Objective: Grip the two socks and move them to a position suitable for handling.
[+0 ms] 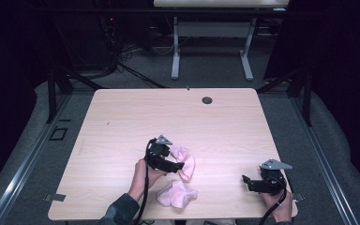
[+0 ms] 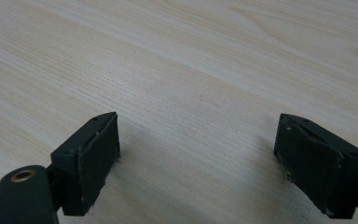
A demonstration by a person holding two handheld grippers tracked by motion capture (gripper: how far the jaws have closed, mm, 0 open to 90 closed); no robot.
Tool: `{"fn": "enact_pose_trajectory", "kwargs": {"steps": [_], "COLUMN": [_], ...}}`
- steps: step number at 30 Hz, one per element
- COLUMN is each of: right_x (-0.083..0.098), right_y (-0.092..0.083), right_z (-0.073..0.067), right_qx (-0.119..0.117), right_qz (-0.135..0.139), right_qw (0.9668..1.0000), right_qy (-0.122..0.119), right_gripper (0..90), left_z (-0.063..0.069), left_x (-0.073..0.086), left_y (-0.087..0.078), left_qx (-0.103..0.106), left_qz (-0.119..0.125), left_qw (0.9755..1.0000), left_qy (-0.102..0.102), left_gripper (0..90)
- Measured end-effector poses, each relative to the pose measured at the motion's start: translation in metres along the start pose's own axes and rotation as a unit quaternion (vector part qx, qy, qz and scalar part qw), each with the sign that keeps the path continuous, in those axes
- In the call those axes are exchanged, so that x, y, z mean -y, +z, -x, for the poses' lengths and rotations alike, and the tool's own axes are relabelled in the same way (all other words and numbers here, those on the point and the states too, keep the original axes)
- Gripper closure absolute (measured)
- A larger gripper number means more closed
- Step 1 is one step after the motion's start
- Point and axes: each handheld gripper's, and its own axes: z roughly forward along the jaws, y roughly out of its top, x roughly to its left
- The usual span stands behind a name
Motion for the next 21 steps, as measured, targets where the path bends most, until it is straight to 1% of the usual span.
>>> {"fn": "enact_pose_trajectory", "kwargs": {"steps": [2,3,4,5,6,8,9,10,11,14,16,19,20,21], "right_x": [-0.001,-0.002,-0.003,-0.004,-0.005,-0.007,-0.010,-0.014,-0.018,-0.030,-0.036,-0.042,-0.043,-0.044], "right_y": [0.000,0.000,0.001,0.002,0.002,0.000,-0.002,-0.004,-0.007,-0.015,-0.019,-0.025,-0.027,-0.028], "right_z": [-0.001,-0.002,-0.003,-0.005,-0.007,-0.015,-0.020,-0.027,-0.034,-0.057,-0.073,-0.094,-0.099,-0.104], "right_qx": [0.003,0.005,0.005,0.002,-0.001,-0.007,-0.009,-0.017,-0.025,-0.044,-0.057,-0.067,-0.074,-0.081], "right_qz": [-0.004,-0.007,-0.013,-0.016,-0.013,-0.005,-0.004,0.003,0.011,0.019,0.023,0.025,0.027,0.027], "right_qw": [1.0000,1.0000,0.9999,0.9999,0.9999,1.0000,1.0000,0.9998,0.9996,0.9983,0.9969,0.9950,0.9941,0.9932], "right_qy": [0.003,0.003,0.002,0.004,0.004,0.004,-0.001,-0.007,-0.012,-0.035,-0.050,-0.070,-0.075,-0.079], "right_gripper": [12.6,10.7,8.2,7.7,7.3,7.0,6.7,6.5,6.5,6.0,5.7,5.8,5.8,5.9], "left_z": [-0.004,-0.006,-0.007,-0.008,-0.009,-0.011,-0.012,-0.013,-0.014,-0.014,-0.013,-0.012,-0.011,-0.010], "left_x": [0.006,0.009,0.013,0.015,0.019,0.025,0.028,0.031,0.034,0.044,0.051,0.062,0.065,0.068], "left_y": [-0.008,-0.012,-0.017,-0.020,-0.024,-0.032,-0.036,-0.038,-0.041,-0.046,-0.048,-0.050,-0.050,-0.051], "left_qx": [-0.005,-0.006,-0.014,-0.018,-0.022,-0.026,-0.030,-0.033,-0.036,-0.042,-0.044,-0.045,-0.048,-0.051], "left_qz": [0.004,0.004,0.006,0.008,0.011,0.018,0.019,0.024,0.025,0.029,0.030,0.030,0.032,0.035], "left_qw": [0.9999,0.9999,0.9998,0.9997,0.9995,0.9992,0.9991,0.9988,0.9986,0.9980,0.9977,0.9973,0.9971,0.9966], "left_qy": [-0.009,-0.012,-0.015,-0.017,-0.020,-0.025,-0.025,-0.026,-0.030,-0.037,-0.041,-0.050,-0.049,-0.053], "left_gripper": [14.5,13.3,11.5,8.4,7.9,6.9,6.4,6.2,5.3,4.6,4.2,3.7,3.5,3.5]}}
